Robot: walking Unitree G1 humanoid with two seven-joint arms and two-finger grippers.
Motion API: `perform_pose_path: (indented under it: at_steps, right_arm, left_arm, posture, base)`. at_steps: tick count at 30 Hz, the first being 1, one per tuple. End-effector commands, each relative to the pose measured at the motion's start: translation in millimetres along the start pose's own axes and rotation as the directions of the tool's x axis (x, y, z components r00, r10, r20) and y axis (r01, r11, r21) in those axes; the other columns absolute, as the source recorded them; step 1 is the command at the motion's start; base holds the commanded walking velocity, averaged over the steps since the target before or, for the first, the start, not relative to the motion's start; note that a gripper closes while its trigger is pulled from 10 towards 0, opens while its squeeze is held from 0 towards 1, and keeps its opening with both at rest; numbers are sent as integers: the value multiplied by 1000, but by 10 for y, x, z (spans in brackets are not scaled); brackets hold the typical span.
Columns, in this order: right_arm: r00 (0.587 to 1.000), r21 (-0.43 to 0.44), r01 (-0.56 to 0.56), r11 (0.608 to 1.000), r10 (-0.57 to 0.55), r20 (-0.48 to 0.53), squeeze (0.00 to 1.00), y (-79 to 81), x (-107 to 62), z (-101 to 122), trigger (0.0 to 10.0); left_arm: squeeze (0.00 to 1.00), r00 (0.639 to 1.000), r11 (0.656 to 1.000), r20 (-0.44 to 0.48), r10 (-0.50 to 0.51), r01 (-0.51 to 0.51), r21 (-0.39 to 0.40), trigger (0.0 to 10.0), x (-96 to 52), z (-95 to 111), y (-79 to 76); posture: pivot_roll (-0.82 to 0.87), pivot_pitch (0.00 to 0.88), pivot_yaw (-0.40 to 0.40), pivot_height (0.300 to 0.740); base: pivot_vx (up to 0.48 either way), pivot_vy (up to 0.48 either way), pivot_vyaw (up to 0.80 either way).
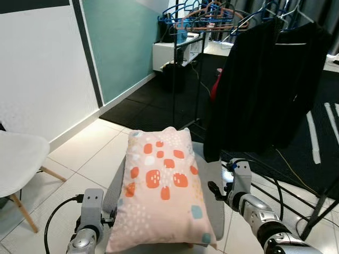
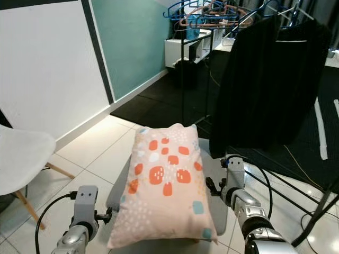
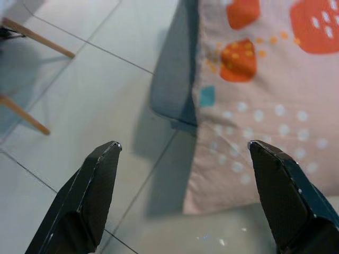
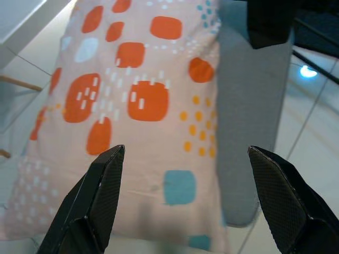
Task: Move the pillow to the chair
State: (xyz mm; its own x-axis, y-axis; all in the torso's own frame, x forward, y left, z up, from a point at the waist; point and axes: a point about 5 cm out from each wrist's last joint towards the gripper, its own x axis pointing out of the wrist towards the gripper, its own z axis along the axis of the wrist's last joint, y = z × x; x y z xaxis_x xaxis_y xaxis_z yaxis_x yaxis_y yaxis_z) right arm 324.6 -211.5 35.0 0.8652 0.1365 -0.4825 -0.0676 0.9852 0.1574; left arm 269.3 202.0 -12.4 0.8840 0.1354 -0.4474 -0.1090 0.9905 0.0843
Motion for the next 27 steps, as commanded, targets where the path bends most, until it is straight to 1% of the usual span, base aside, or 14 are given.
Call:
perform_pose_path:
  at_steps: [1, 6, 8, 13, 18, 23, 27]
  right_arm:
    - [1000, 24, 2, 1000, -2, -1, 0, 14, 10, 11, 10000]
    - [1000, 30, 3, 1000, -3, 0, 0, 11, 7, 0, 10000]
    - [1000, 32, 9, 999, -9, -3, 0, -22, -4, 1, 10000]
    - [1000, 31, 17, 999, -16, -2, 0, -66, -17, 16, 10000]
    - [999, 41, 29, 999, -30, 22, 0, -133, -34, 84, 10000]
    - [999, 56, 24, 998, -26, 33, 0, -128, -31, 107, 10000]
    - [999, 74, -3, 997, 0, 35, 0, -95, -20, 113, 10000]
  left_arm:
    - [0, 1000, 1000, 2, 3, -3, 27, 10000, -1, 12, 27]
    - [0, 1000, 999, 13, 2, -2, 38, 10000, -12, 14, 47]
    - [0, 1000, 999, 17, 4, -5, 39, 10000, -21, 12, 47]
    - [0, 1000, 999, 21, 8, -8, 37, 10000, -29, 13, 40]
    - [0, 1000, 999, 24, 6, -7, 35, 10000, -42, 14, 37]
    - [0, 999, 999, 35, 8, -9, 40, 10000, -46, 41, 70]
    - [0, 999, 999, 49, 14, -16, 42, 10000, -51, 81, 107]
  posture:
    - [-144, 25, 0, 690]
    - [-139, 34, 3, 675]
    - [-140, 41, -3, 660]
    - [-153, 46, -5, 645]
    - [-158, 53, -1, 620]
    - [-148, 60, 4, 605]
    - [-142, 64, 6, 590]
  base:
    - [0, 0, 0]
    - [0, 0, 0]
    - [0, 0, 0]
    - [0, 0, 0]
    - [0, 0, 0]
    - [0, 0, 0]
    - [0, 0, 0]
